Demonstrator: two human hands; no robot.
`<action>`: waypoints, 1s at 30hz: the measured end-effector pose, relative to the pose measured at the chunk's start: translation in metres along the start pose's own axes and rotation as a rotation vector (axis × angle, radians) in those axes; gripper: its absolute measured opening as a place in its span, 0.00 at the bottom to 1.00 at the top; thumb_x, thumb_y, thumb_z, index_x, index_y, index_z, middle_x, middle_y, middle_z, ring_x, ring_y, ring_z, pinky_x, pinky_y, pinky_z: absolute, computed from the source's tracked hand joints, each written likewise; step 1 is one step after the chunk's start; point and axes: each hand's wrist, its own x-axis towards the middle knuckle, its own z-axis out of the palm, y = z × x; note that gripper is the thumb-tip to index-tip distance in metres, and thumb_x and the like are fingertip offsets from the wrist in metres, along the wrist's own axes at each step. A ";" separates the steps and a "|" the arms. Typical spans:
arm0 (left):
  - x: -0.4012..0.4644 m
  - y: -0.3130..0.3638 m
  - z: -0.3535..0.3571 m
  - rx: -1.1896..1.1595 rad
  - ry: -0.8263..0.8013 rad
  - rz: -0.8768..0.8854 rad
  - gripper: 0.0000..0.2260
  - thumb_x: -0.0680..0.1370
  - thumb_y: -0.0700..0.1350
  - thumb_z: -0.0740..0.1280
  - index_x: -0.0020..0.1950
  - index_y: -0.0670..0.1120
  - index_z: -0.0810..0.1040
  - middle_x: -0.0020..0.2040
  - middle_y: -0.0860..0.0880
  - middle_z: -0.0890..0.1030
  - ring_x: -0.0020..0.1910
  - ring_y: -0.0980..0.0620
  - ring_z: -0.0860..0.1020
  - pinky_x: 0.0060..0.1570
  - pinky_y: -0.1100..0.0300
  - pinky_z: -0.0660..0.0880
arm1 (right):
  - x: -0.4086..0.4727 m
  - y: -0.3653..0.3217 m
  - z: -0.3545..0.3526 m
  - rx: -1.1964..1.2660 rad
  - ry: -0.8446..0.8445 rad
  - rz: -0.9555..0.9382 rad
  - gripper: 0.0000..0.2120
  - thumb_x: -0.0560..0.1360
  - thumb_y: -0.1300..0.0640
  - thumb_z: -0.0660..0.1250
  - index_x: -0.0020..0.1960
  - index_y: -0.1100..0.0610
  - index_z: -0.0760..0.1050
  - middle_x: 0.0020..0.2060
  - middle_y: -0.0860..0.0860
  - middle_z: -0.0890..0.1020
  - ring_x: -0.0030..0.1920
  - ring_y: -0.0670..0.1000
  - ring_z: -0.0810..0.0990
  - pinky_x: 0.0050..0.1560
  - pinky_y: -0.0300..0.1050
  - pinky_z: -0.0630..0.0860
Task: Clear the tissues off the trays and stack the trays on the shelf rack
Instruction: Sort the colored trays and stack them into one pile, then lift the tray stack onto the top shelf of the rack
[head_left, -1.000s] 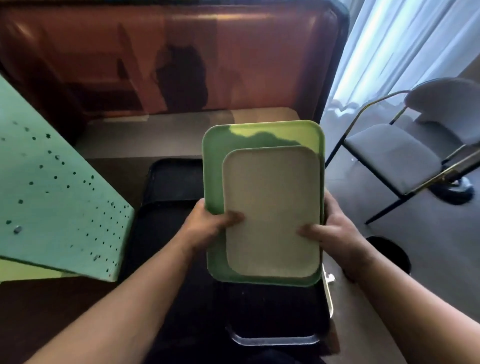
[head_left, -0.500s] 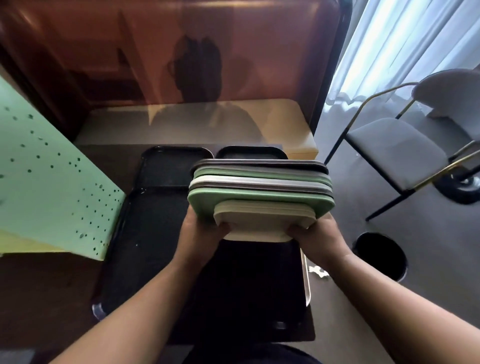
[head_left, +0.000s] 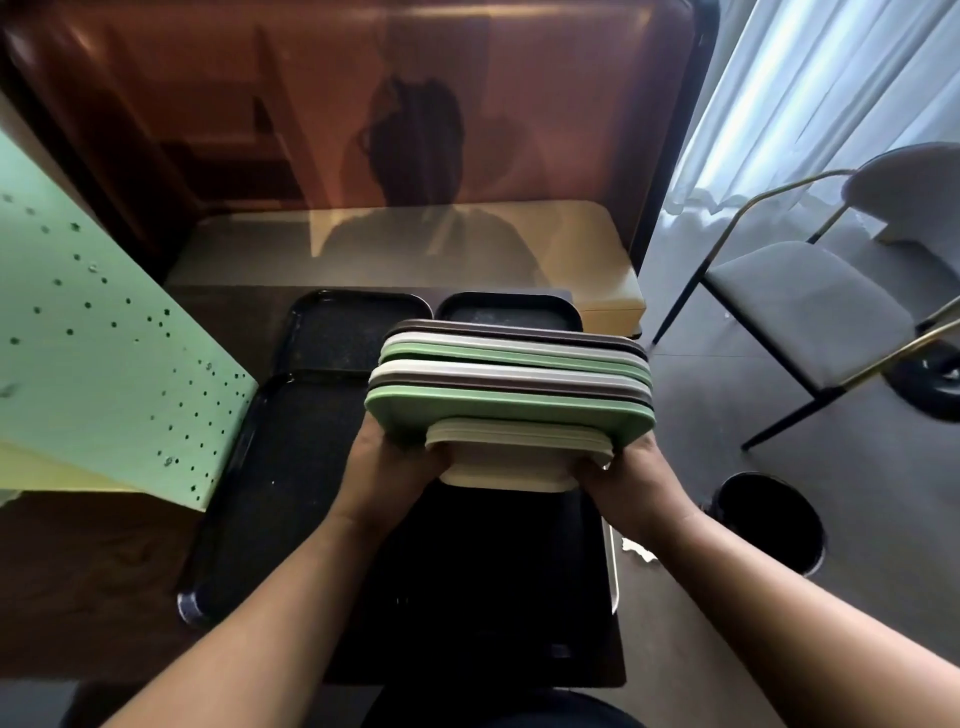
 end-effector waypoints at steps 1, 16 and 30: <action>0.002 0.000 0.000 0.016 0.007 0.011 0.30 0.64 0.38 0.78 0.64 0.50 0.76 0.57 0.47 0.84 0.57 0.45 0.82 0.58 0.41 0.78 | 0.002 0.002 0.002 -0.005 0.016 0.019 0.30 0.67 0.62 0.71 0.66 0.45 0.71 0.56 0.38 0.73 0.57 0.37 0.71 0.58 0.28 0.67; 0.023 0.026 0.003 0.039 -0.006 -0.004 0.33 0.59 0.38 0.78 0.63 0.51 0.75 0.56 0.45 0.83 0.57 0.41 0.82 0.55 0.37 0.79 | 0.032 -0.009 -0.017 0.136 -0.059 0.167 0.32 0.65 0.71 0.73 0.61 0.44 0.73 0.45 0.37 0.79 0.40 0.34 0.79 0.34 0.23 0.71; 0.049 0.298 -0.040 0.239 -0.019 -0.105 0.41 0.66 0.73 0.69 0.65 0.42 0.78 0.66 0.42 0.79 0.62 0.40 0.78 0.66 0.47 0.71 | 0.110 -0.237 -0.117 0.402 -0.100 0.135 0.23 0.72 0.38 0.70 0.53 0.56 0.84 0.44 0.55 0.88 0.42 0.56 0.86 0.51 0.52 0.83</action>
